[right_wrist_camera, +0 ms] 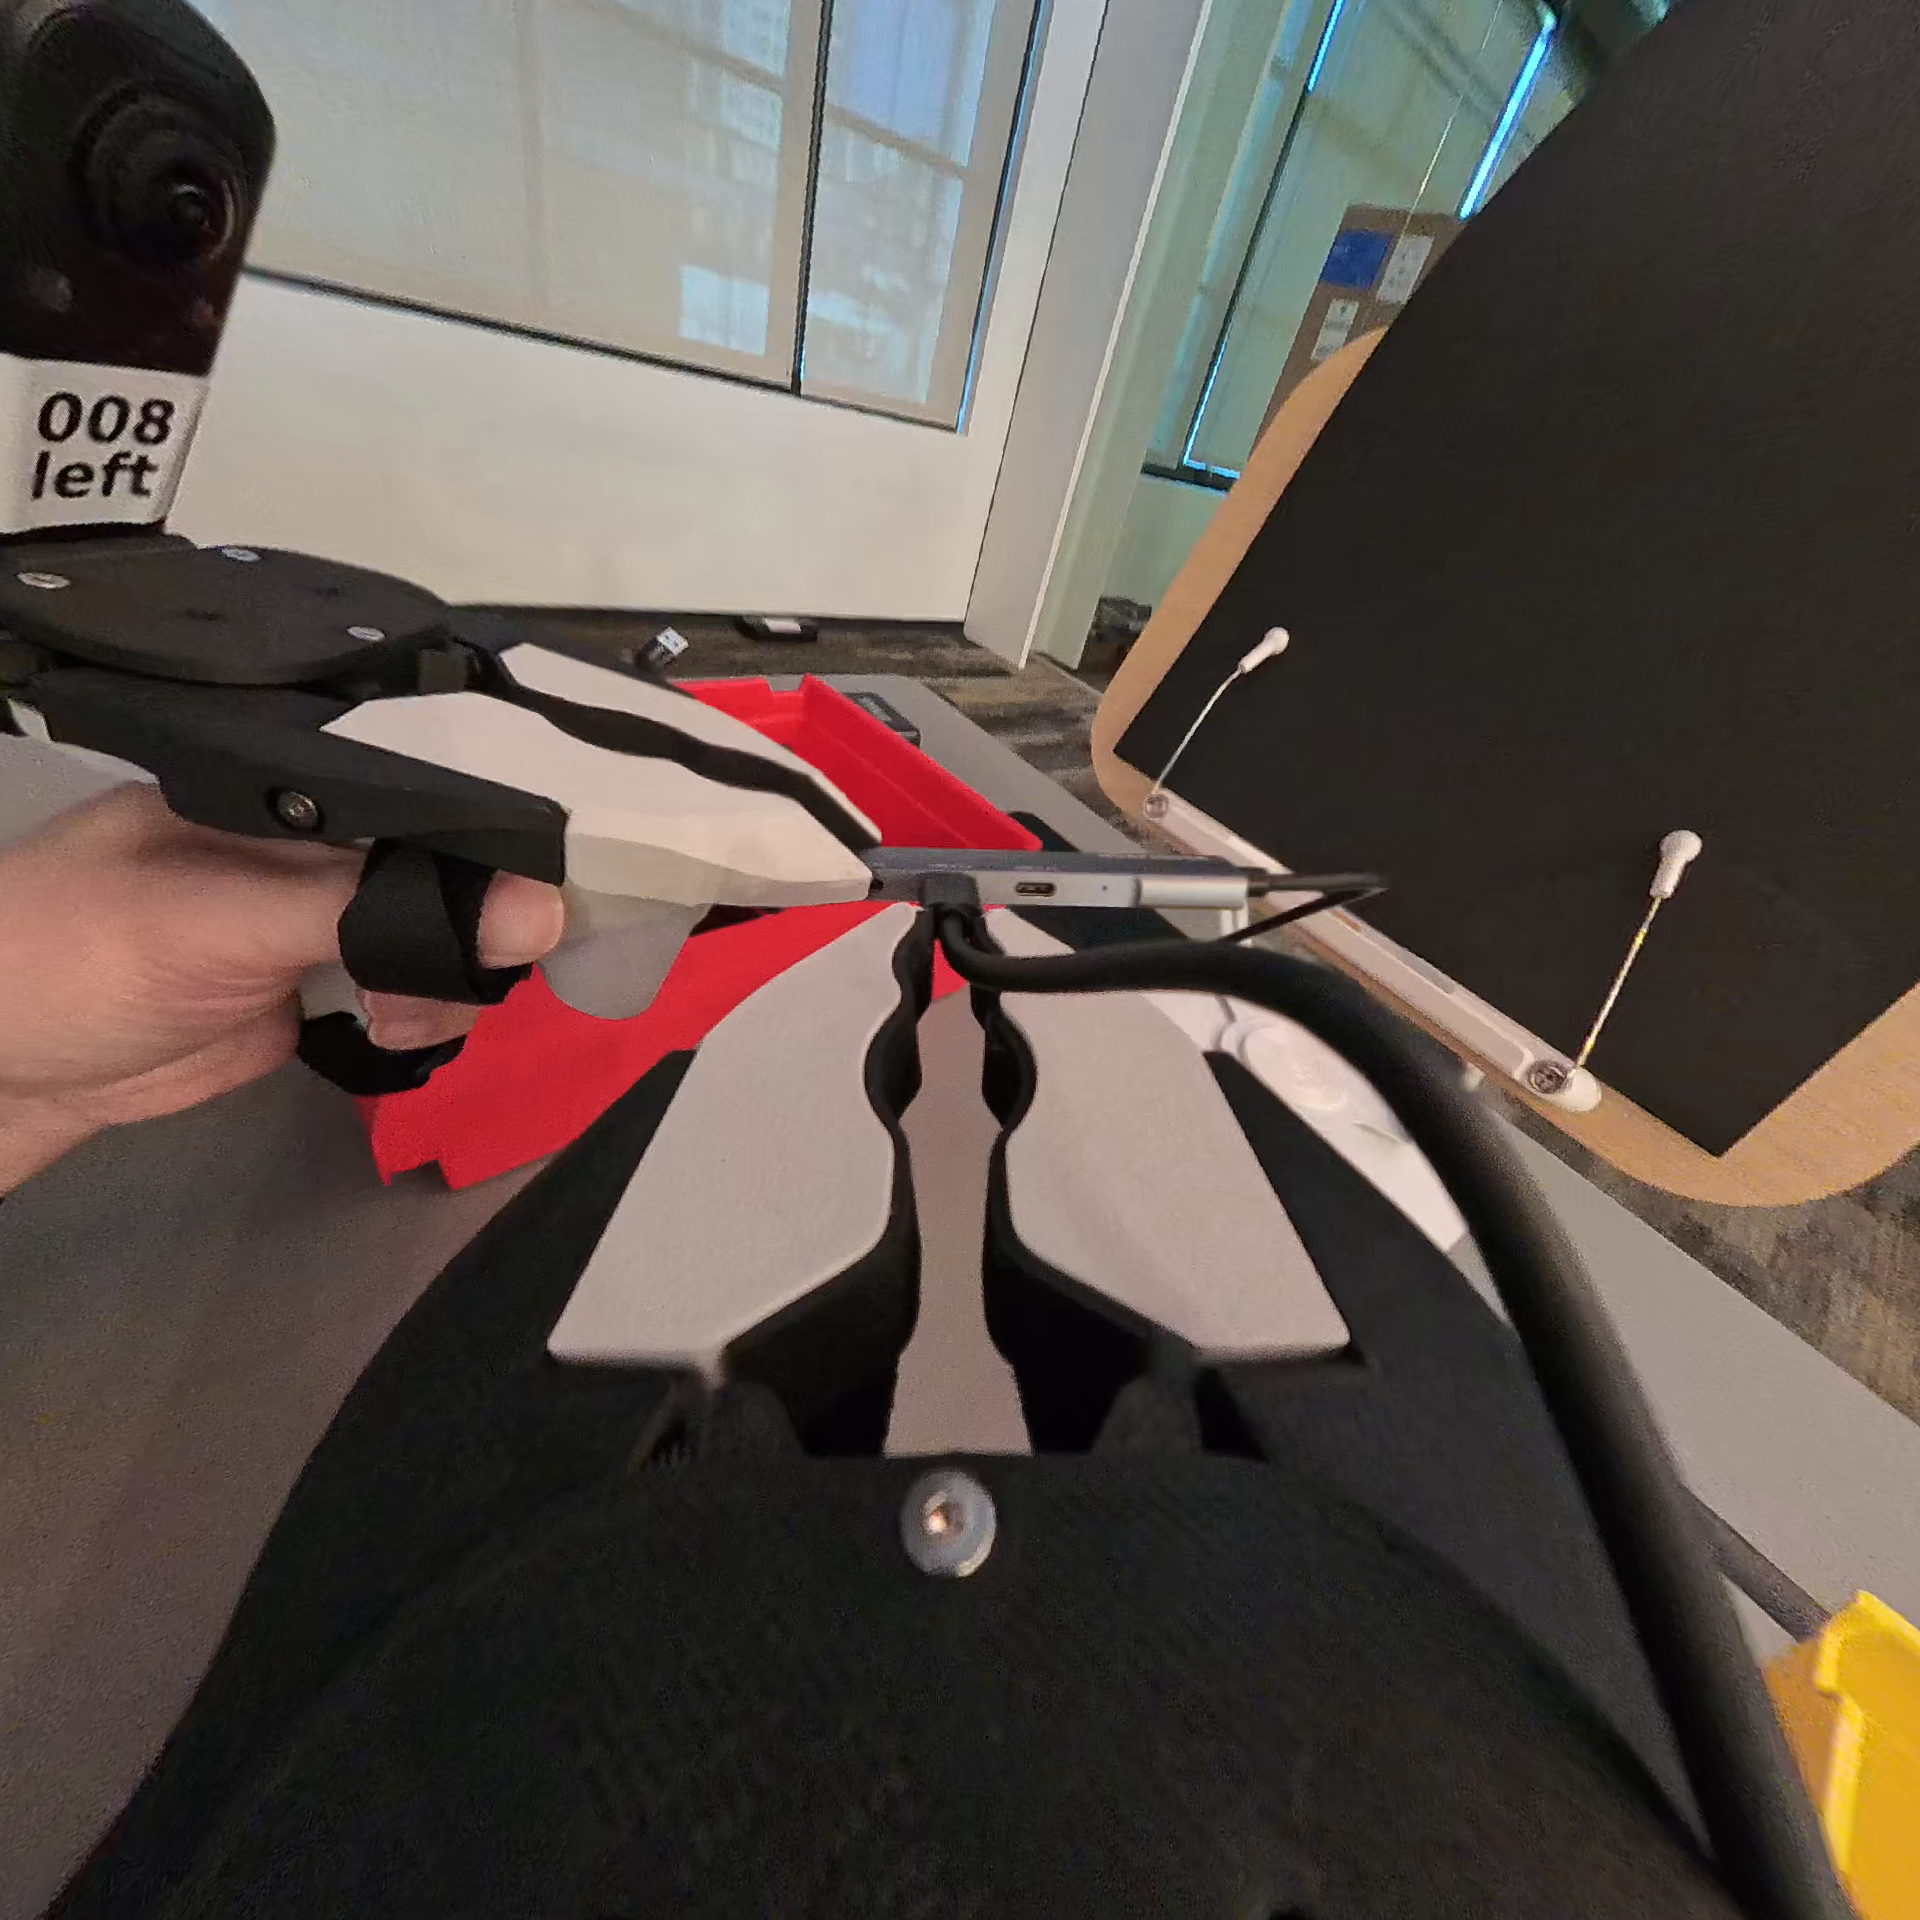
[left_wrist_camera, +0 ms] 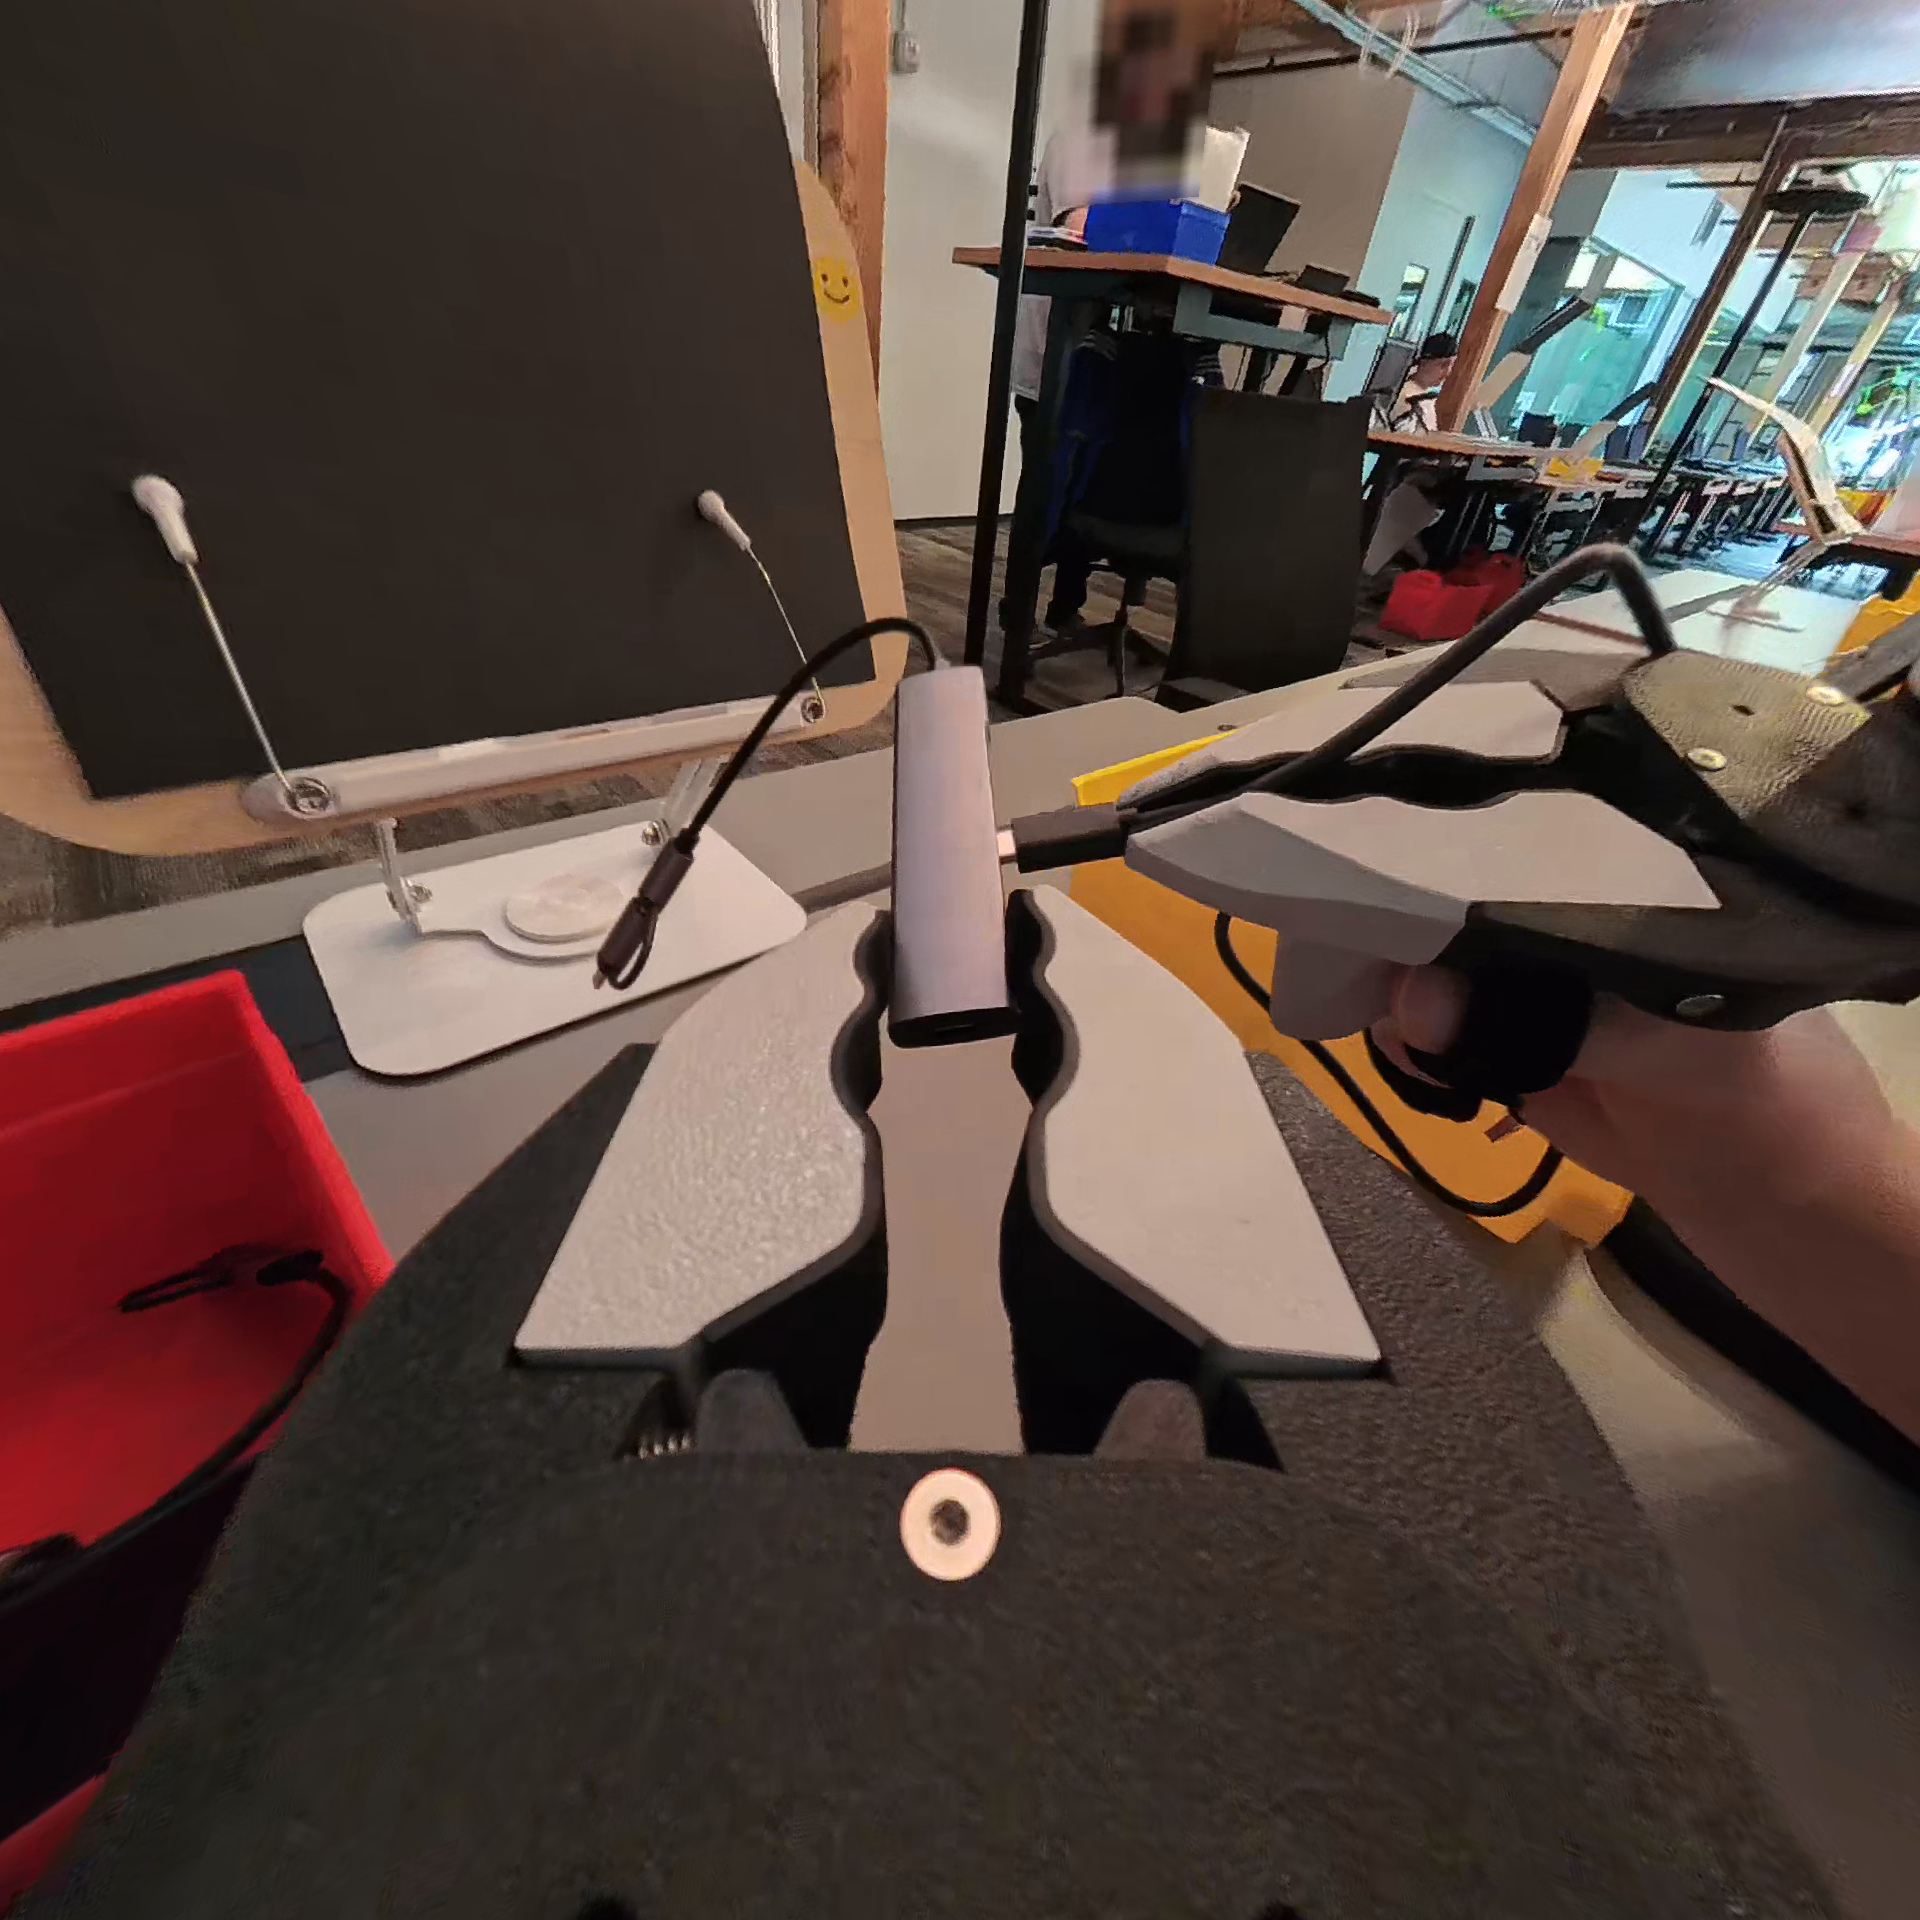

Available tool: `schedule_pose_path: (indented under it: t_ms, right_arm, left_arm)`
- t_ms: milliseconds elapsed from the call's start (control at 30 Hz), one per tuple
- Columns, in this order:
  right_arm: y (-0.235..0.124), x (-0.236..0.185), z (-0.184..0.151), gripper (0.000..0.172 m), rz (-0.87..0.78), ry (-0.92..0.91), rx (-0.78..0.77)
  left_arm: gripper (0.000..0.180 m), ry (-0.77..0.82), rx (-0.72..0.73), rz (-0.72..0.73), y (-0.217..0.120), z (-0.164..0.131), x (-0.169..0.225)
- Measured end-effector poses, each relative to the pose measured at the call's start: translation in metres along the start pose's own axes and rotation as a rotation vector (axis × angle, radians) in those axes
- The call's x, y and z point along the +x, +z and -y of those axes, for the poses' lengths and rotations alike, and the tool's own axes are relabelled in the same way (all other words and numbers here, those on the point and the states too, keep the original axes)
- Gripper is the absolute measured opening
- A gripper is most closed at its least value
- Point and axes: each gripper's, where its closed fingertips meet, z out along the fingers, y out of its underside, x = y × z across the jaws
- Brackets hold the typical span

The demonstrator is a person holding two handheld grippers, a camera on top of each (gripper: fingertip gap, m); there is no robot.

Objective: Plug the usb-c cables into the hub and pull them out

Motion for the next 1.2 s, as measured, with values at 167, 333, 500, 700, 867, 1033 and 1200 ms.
schedule_pose_path:
  t_ms: [167,333,500,700,867,1033,1200]
  right_arm:
    - [-0.002,-0.004,0.009,0.006,-0.011,-0.04,0.109]
    - [-0.014,-0.009,0.026,0.006,-0.058,-0.141,0.282]
    - [-0.023,-0.01,0.033,0.006,-0.063,-0.138,0.38]
    - [-0.022,-0.007,0.028,0.006,-0.075,-0.107,0.38]
    - [-0.023,-0.008,0.029,0.006,-0.098,-0.125,0.388]
    - [-0.025,-0.009,0.031,0.006,-0.118,-0.152,0.401]
    - [-0.025,-0.008,0.03,0.006,-0.117,-0.154,0.403]
  left_arm:
    - [0.021,0.046,0.055,0.005,-0.007,0.011,0.002]
    - [0.021,0.098,0.149,-0.024,-0.015,0.03,0.015]
    - [0.021,0.076,0.227,-0.069,-0.02,0.041,0.025]
    - [0.021,0.085,0.199,-0.031,-0.013,0.033,0.022]
    - [0.021,0.093,0.209,-0.011,-0.012,0.033,0.023]
    - [0.027,0.043,0.233,-0.042,-0.01,0.034,0.027]
    - [0.025,-0.019,0.248,-0.074,-0.009,0.033,0.026]
